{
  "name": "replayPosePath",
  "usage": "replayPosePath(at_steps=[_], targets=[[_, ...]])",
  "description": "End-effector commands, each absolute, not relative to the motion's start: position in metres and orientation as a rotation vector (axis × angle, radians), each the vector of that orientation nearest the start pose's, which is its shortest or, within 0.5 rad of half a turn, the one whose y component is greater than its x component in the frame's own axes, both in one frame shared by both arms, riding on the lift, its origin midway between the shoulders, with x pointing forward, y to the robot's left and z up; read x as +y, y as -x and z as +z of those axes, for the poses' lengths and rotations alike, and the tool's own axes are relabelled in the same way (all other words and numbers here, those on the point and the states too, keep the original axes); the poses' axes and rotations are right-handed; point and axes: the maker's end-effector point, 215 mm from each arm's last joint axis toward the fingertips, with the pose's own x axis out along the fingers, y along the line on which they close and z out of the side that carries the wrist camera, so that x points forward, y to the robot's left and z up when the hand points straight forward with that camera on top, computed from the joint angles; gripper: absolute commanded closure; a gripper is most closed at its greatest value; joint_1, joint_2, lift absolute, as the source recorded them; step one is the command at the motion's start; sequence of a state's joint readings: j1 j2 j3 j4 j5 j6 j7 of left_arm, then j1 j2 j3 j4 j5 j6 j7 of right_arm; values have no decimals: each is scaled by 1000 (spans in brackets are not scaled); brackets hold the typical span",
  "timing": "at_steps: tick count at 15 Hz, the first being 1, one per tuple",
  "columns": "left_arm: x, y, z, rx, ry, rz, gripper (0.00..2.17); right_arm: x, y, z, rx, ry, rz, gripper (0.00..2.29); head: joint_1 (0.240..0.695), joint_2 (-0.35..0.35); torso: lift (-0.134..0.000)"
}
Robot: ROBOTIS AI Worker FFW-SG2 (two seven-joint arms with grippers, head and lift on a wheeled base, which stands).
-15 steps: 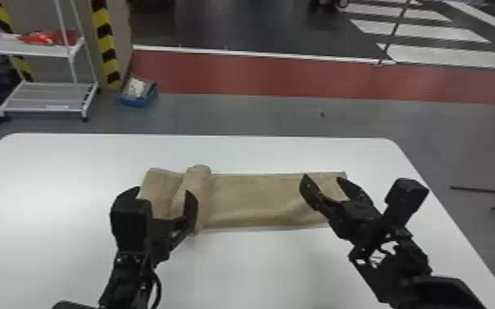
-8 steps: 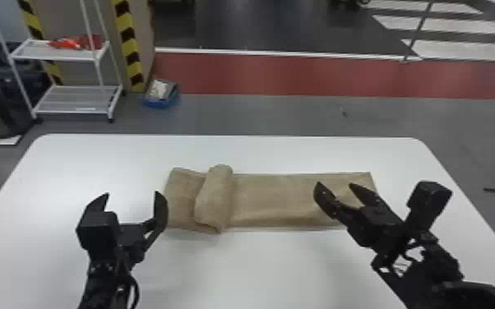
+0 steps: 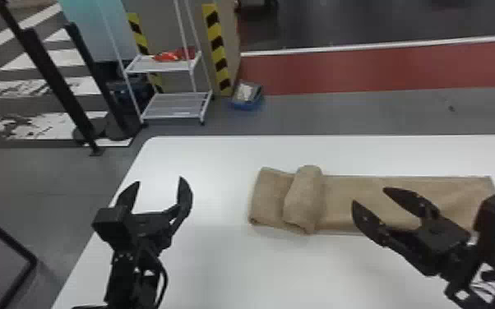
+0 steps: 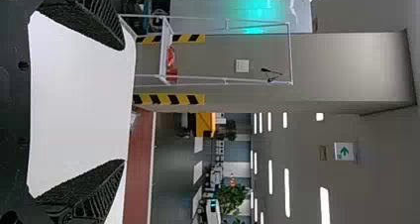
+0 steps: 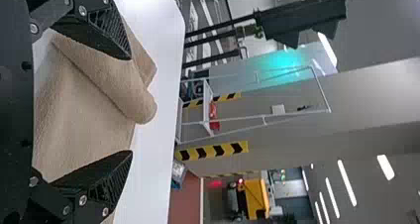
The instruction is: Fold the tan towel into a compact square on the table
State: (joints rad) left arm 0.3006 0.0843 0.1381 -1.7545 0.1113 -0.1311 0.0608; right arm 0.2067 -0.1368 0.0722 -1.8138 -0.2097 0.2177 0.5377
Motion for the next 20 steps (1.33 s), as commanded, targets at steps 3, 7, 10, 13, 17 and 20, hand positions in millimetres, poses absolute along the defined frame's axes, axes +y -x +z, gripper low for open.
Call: replayPosePath(at_steps=[3,7,10,13,17,20], targets=[[338,-500,-350,-23,9,152,66,-29,-457,-386,179,-4,816,1838,695,294,-110],[333,-506,-352,1,16,123,70,11,-442,-402,211,65,845,2047,695,350,-110],[331,-509,-353,7,5,111,70,50,-435,-417,243,104,879,2047,695,350,-110],[323,-510,-357,17,4,88,70,86,-443,-437,283,132,896,2047,695,350,-110],[305,-517,-361,23,-7,50,70,96,-475,-447,288,162,817,2047,695,350,-110],[305,-517,-361,25,-14,47,70,85,-489,-444,280,166,755,2047,695,350,-110]])
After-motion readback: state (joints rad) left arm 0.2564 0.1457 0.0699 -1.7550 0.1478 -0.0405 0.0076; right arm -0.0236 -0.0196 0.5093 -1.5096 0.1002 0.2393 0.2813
